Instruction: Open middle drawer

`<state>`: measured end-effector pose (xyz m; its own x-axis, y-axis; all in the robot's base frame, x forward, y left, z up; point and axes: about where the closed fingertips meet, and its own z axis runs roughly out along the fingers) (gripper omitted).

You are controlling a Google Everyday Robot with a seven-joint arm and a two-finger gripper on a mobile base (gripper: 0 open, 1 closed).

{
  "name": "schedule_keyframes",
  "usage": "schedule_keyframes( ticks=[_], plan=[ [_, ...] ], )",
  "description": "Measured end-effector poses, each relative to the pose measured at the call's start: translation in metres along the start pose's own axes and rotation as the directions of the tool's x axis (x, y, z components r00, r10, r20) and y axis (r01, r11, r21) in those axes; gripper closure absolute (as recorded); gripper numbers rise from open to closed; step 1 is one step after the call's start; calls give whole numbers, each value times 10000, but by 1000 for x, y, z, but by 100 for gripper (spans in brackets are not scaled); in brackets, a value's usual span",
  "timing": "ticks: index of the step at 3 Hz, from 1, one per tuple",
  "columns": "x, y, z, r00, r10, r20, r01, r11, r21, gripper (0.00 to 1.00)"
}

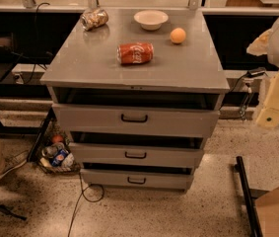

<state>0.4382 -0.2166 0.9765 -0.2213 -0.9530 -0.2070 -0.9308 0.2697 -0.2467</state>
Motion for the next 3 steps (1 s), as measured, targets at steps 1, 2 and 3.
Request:
schedule_keyframes(
  ticks=[1,2,3],
  plan=[
    [0,0,0,10000,0,0,0,10000,0,0],
    [5,14,25,9995,-4,320,24,9981,-609,0],
    [11,42,67,9979,-144,628,223,9917,-1268,0]
  ],
)
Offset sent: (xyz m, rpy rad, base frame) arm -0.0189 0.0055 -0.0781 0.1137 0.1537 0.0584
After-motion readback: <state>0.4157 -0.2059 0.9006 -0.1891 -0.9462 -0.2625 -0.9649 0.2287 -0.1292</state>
